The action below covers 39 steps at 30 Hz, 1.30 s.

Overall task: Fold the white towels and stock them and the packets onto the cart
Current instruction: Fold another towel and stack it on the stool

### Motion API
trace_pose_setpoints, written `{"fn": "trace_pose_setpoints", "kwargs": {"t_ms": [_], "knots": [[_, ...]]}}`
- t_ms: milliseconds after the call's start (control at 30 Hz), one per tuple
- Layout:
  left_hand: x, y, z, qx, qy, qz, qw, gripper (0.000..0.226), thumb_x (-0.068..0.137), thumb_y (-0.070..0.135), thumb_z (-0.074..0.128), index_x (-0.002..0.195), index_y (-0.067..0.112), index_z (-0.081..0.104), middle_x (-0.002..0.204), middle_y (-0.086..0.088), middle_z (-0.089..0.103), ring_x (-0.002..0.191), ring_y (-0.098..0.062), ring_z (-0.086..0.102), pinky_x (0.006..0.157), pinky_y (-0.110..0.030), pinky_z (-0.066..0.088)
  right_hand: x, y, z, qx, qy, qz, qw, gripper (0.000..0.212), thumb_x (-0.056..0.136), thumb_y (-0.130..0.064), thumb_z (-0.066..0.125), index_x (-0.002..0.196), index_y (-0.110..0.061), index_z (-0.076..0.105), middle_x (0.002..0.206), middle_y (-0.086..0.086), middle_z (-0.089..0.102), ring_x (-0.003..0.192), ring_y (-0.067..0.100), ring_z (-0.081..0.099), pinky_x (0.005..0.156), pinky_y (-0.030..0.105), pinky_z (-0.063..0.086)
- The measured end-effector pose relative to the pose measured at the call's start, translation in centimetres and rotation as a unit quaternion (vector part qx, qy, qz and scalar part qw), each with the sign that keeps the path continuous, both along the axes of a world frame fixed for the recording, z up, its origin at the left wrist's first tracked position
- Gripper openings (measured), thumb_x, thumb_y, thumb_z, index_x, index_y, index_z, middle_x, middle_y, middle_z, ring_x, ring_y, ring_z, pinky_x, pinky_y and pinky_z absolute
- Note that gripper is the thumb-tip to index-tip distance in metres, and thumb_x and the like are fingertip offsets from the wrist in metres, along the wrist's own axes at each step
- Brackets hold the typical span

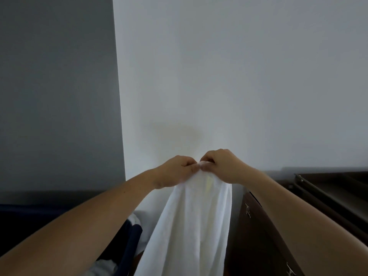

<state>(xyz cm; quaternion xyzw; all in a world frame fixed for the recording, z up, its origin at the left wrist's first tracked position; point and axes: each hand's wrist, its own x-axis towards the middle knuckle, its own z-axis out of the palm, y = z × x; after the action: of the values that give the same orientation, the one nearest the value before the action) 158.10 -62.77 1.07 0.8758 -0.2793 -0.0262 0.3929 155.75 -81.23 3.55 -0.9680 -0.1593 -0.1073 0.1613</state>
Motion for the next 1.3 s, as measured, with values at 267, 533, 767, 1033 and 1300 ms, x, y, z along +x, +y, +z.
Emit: {"fn": "trace_pose_setpoints", "kwargs": {"t_ms": [267,533,767,1033,1300], "knots": [[-1.3,1.5,-6.0,-0.101,-0.098,0.069,0.988,0.021,0.104,0.035,0.043,0.117,0.024,0.055,0.096,0.006,0.065,0.084,-0.012,0.063,0.073,-0.028,0.054,0.2,-0.9,3.8,0.125,-0.151,-0.119,0.973,0.021,0.098,-0.017,0.055,0.11,-0.012,0.072,0.109,0.011,0.071,0.104,0.028,0.062,0.084,0.03,0.045],[-2.2,1.6,-9.8,-0.05,-0.228,0.044,0.971,0.053,0.106,0.03,0.039,0.154,0.034,0.016,0.139,0.006,0.052,0.111,-0.012,0.062,0.095,-0.026,0.051,0.4,-1.3,7.5,0.184,-0.205,-0.166,0.947,0.021,0.099,-0.02,0.05,0.107,-0.017,0.069,0.102,0.004,0.067,0.091,0.02,0.056,0.079,0.033,0.048],[-1.6,1.5,-11.1,-0.01,-0.267,0.033,0.963,0.06,0.104,0.029,0.044,0.152,0.041,0.011,0.13,-0.003,0.058,0.098,-0.023,0.066,0.091,-0.036,0.055,-0.3,-2.4,7.6,0.19,-0.194,-0.186,0.944,0.019,0.099,-0.021,0.051,0.106,-0.017,0.069,0.097,0.0,0.064,0.09,0.021,0.058,0.08,0.035,0.051],[-1.9,2.1,-13.2,-0.081,-0.006,0.089,0.993,0.03,0.101,0.037,0.05,0.092,0.012,0.063,0.083,0.003,0.065,0.068,-0.002,0.057,0.074,-0.025,0.053,-1.5,-4.1,7.8,0.165,-0.195,-0.219,0.942,0.021,0.099,-0.014,0.05,0.1,-0.009,0.071,0.093,0.007,0.066,0.089,0.026,0.058,0.082,0.039,0.053],[-1.7,1.9,-8.7,-0.156,0.155,0.017,0.975,0.051,0.093,0.044,0.061,0.095,-0.007,0.062,0.089,-0.016,0.067,0.079,-0.025,0.062,0.077,-0.042,0.053,-0.2,-4.8,4.2,0.05,-0.041,-0.228,0.972,0.026,0.096,-0.015,0.053,0.075,-0.009,0.068,0.076,0.005,0.061,0.079,0.028,0.056,0.056,0.03,0.04]]}}
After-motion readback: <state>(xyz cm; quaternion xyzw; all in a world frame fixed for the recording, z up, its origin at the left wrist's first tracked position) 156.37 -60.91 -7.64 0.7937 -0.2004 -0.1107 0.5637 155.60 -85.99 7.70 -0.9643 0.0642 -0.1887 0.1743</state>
